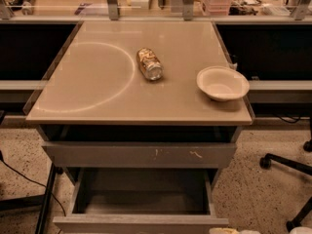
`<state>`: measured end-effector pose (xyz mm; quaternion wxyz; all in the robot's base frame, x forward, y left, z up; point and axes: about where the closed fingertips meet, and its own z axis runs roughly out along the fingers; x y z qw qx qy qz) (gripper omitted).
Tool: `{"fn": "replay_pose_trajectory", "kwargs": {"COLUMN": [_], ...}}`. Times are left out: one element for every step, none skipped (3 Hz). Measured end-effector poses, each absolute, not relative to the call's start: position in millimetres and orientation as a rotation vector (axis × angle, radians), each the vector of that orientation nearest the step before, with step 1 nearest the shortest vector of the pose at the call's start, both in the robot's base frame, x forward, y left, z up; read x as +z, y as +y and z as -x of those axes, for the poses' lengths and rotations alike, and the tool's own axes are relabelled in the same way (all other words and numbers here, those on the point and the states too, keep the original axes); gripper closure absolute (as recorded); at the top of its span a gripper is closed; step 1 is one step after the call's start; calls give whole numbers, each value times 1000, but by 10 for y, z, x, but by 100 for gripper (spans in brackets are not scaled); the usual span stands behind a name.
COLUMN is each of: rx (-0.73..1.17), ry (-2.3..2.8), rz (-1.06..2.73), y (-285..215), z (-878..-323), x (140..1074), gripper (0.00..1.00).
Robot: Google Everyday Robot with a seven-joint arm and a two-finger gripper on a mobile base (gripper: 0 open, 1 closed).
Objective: Open middle drawer
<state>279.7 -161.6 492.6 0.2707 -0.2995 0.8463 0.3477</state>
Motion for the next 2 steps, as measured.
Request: {"fn": "replay_pose_trajectory", "kwargs": {"rx": [785,785], "ry": [2279,2279], "rz": [795,795], "y": [-1781,-1781], "z": [-2918,-2918], "x": [5149,5149], "gripper": [0,0]}}
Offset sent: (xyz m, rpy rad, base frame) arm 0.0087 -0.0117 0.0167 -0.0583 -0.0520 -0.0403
